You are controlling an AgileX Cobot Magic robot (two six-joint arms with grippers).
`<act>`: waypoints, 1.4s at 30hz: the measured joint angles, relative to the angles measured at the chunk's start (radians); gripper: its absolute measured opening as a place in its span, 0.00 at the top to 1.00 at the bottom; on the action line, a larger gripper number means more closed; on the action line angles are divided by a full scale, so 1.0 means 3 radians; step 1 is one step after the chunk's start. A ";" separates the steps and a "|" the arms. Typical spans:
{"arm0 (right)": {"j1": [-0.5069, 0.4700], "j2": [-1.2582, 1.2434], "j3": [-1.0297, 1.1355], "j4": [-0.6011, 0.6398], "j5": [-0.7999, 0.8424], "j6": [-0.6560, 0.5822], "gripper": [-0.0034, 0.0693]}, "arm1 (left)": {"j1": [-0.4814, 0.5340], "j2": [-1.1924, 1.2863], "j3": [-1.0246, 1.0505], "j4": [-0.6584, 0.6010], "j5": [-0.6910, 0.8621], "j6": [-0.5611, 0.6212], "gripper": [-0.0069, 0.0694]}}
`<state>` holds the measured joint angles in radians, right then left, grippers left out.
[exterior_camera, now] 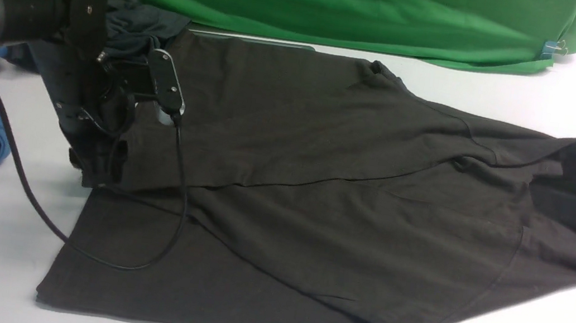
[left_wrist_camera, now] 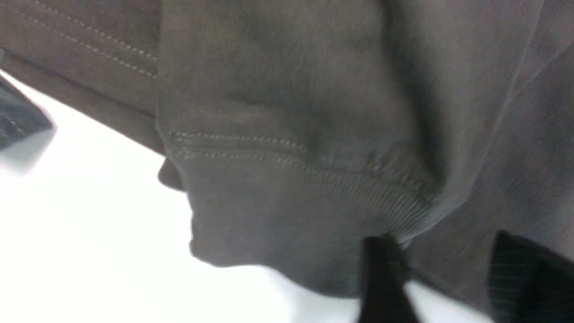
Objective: Fold a long-sleeved shirt on a white desktop.
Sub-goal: 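Fold the left side of the dark shirt inward over its body with the left gripper, then grasp the near edge of the shirt at its hem and shoulder corners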
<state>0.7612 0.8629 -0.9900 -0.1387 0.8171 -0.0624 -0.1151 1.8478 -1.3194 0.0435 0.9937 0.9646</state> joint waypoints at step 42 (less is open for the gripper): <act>-0.0003 -0.0004 0.0000 -0.0145 0.0304 -0.0001 0.62 | -0.0713 -0.1360 0.2246 0.0702 -0.0869 0.0383 0.36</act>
<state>0.7603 0.8618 -0.9900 -0.1823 0.9083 -0.0627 -0.3289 1.4397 -0.6457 0.2541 0.7330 1.0794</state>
